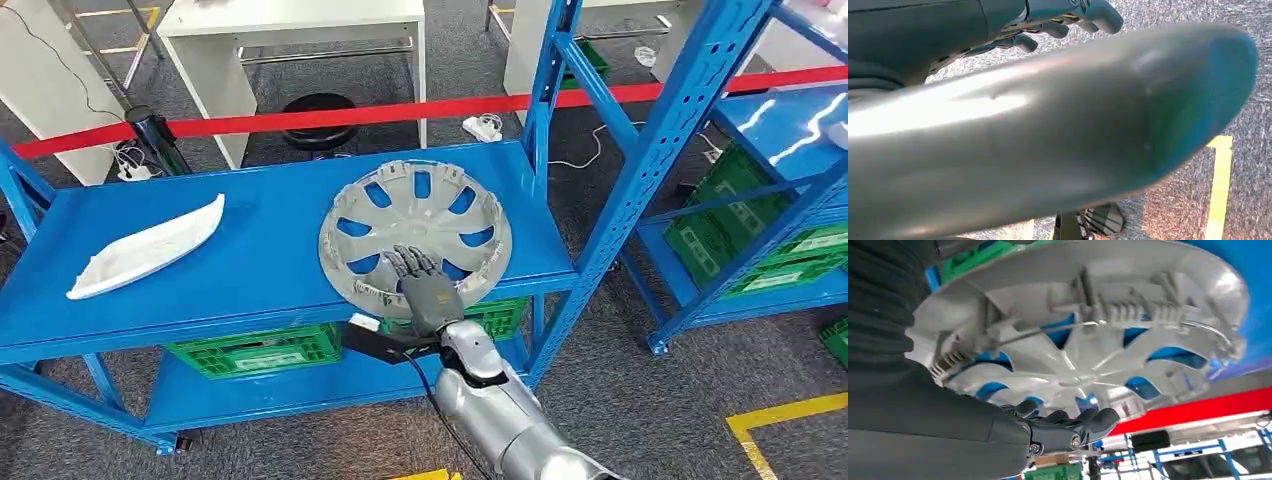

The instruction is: Take the parts from the cabinet and place them on the table.

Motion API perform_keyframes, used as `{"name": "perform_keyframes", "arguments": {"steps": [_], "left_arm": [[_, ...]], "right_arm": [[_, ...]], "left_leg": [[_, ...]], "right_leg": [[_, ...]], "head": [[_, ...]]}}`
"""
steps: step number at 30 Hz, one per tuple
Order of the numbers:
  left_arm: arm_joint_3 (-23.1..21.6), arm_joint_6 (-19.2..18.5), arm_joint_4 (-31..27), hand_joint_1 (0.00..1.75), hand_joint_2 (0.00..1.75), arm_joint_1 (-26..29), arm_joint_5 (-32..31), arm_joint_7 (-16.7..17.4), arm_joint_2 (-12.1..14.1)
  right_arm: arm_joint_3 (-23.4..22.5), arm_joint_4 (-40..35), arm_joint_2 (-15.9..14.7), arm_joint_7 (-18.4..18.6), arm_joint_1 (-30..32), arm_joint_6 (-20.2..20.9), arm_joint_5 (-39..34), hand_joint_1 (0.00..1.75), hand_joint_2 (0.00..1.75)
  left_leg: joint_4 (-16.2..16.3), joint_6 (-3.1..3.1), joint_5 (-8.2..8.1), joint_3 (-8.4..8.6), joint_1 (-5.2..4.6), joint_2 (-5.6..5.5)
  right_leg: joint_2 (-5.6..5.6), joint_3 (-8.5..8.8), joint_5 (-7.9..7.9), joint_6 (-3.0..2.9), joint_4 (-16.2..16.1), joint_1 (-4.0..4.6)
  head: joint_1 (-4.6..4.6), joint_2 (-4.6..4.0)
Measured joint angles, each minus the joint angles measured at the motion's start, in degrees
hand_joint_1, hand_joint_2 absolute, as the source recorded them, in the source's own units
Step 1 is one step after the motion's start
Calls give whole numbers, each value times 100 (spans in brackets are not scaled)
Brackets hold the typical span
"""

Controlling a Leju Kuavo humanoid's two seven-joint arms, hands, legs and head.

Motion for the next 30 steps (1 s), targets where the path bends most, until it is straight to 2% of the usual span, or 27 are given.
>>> {"name": "perform_keyframes", "arguments": {"steps": [20,21,22,23,30], "left_arm": [[0,13,0,0,0,-38,66,-170,-42],[0,26,0,0,0,-33,87,-168,-42],[0,46,0,0,0,-28,109,-159,-44],[0,63,0,0,0,-23,114,-137,-50],[37,232,0,0,0,-8,234,-153,-87]], "right_arm": [[-155,-48,-55,-140,106,332,46,0,175],[-155,-48,-55,-131,102,363,72,10,175],[-155,-48,-55,-114,97,380,90,150,175],[-155,-48,-55,-100,96,385,101,175,175],[-195,-48,-55,-39,70,483,210,175,175]], "left_leg": [[0,0,0,0,0,0],[0,0,0,1,0,0],[0,1,-1,2,0,0],[0,1,-1,2,0,0],[0,1,-1,6,0,0]], "right_leg": [[0,6,0,0,0,0],[0,8,0,0,0,0],[0,9,0,0,0,0],[0,10,0,0,0,0],[0,14,0,0,-1,0]], "head": [[0,2],[0,2],[0,2],[0,2],[0,2]]}}
